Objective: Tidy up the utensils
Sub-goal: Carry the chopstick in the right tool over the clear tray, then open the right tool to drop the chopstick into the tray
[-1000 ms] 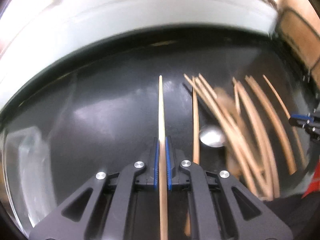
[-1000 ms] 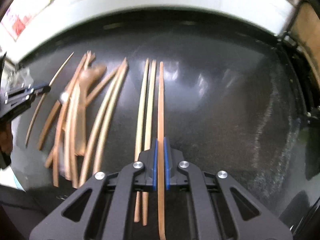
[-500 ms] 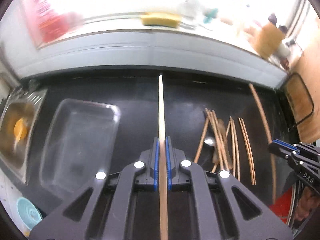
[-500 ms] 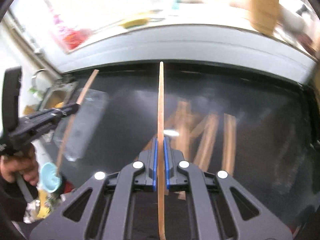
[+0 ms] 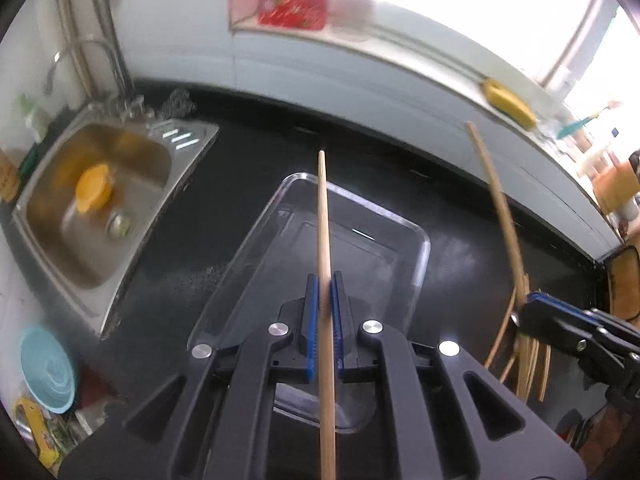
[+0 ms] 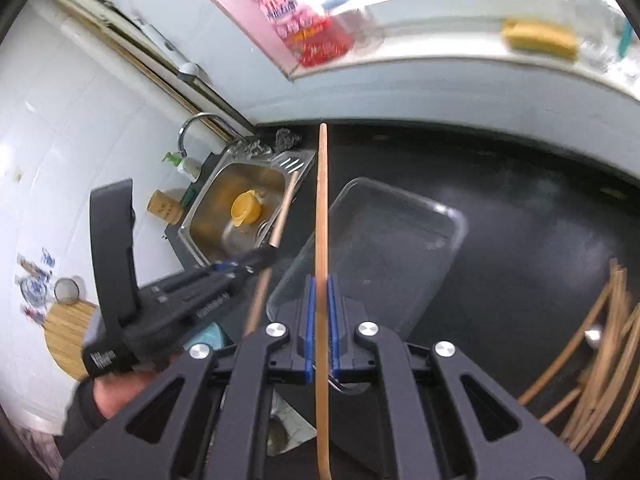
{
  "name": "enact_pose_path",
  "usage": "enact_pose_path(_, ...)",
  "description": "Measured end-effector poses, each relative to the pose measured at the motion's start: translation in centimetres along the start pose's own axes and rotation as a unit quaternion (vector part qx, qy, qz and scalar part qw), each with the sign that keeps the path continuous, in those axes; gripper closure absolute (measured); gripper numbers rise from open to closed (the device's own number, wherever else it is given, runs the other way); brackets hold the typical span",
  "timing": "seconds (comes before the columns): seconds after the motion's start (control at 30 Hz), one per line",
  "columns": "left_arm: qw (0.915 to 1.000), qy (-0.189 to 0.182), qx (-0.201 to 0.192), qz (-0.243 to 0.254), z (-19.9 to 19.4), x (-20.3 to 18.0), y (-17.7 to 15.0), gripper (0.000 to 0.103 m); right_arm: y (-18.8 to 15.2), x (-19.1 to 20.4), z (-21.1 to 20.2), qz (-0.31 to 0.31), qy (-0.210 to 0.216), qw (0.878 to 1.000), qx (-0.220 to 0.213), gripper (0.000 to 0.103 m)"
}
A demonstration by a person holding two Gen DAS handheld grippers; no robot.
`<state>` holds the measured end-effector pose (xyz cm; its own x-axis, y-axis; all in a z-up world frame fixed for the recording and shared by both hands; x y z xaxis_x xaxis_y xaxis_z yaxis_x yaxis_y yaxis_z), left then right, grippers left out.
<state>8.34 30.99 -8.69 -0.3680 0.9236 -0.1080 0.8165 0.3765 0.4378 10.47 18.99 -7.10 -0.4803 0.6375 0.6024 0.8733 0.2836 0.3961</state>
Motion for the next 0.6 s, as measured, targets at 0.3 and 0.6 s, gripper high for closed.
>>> enact_pose_path(0.3,0.9976,-0.024,0.047,-0.045,8.2,3.1,0.2,0.097,0.3,-2.8,9.5,0.039,-0.046,0.997,0.048,0.096)
enact_pose_path(0.6,0.9973,-0.032,0.063,-0.019,10.6,3.0,-0.2,0.097,-0.4,-5.2,13.6,0.047,-0.070,0.994,0.076,0.096)
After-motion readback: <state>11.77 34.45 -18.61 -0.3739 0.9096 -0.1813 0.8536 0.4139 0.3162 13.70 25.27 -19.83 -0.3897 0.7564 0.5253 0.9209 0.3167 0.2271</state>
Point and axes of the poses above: each gripper's, at about its wrist camera, not at the fingertips, and z roughly the way its jaws point, x to its left, y to its top, the point moved 7 cm from there along z, roughly the way its jaws point, and after that the axes turned 4 degrees about y, right-handed, at the moved point
